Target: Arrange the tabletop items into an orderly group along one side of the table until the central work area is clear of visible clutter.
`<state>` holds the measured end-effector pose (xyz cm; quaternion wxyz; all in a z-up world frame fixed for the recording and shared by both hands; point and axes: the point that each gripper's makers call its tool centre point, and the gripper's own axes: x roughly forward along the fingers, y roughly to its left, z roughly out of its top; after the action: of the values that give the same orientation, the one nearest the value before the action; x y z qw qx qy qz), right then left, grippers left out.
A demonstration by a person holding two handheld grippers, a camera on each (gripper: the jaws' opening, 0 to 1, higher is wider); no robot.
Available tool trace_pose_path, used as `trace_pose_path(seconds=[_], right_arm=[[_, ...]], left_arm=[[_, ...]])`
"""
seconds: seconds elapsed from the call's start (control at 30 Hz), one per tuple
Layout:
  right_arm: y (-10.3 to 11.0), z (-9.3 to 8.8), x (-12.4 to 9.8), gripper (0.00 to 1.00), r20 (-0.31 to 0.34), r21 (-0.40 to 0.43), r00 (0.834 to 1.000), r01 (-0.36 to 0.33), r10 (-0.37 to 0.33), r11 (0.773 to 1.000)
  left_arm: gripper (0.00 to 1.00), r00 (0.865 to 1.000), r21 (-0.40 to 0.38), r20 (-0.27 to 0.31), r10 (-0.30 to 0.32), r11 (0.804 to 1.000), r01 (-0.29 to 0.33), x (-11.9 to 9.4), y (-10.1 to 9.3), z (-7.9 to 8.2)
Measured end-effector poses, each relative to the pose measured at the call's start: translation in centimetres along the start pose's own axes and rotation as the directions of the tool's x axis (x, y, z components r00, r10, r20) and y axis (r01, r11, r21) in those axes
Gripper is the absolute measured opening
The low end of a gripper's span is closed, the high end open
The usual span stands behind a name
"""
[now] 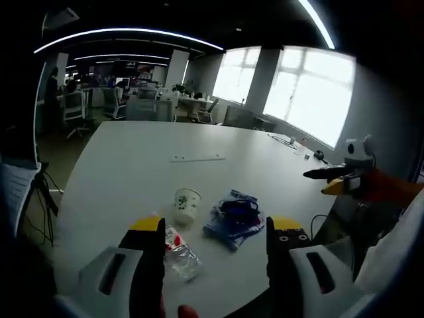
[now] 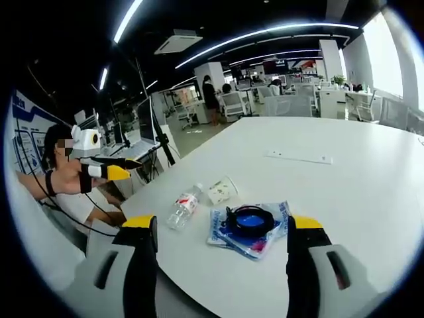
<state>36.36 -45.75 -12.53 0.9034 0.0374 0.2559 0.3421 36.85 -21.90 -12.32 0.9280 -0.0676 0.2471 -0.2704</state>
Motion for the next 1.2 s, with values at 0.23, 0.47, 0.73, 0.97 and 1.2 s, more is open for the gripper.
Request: trace_pose_path(seconds=[0.23, 0.47, 0.73, 0.97, 1.2], right_arm=[[0.2, 0.4, 0.0, 0.8, 0.004, -0.005, 1.0, -0.003, 0.003, 1.0], [0.2, 0.5, 0.1, 0.8, 0.003, -0.007, 1.0, -0.002, 0.002, 1.0], [0.4, 0.4, 0.2, 0.8, -0.003, -0.007, 1.0, -0.004, 0.003, 1.0], [0.5, -0.2, 0.0, 0.8, -0.009, -0.002, 1.0, -0.001, 0.001, 1.0], [0.2, -0.5, -0.4, 0.79, -0.008, 0.007, 1.0, 0.009, -0.009, 1.0]], left_arm=[[0.62, 1.0, 0.0, 0.001, -0.003, 1.0, 0.003, 0.1, 0.1, 0.1], [0.62, 1.0, -0.007, -0.001, -0.008, 1.0, 0.008, 0.3, 0.2, 0.1], [0.62, 1.0, -0.013, -0.008, -0.008, 1.0, 0.008, 0.3, 0.3, -0.1], [0.62, 1.0, -0.016, -0.014, -0.002, 1.0, 0.002, 0.1, 0.7, -0.5], [0.62, 1.0, -0.029, -0.014, 0.001, 1.0, -0.002, 0.1, 0.9, -0.8]])
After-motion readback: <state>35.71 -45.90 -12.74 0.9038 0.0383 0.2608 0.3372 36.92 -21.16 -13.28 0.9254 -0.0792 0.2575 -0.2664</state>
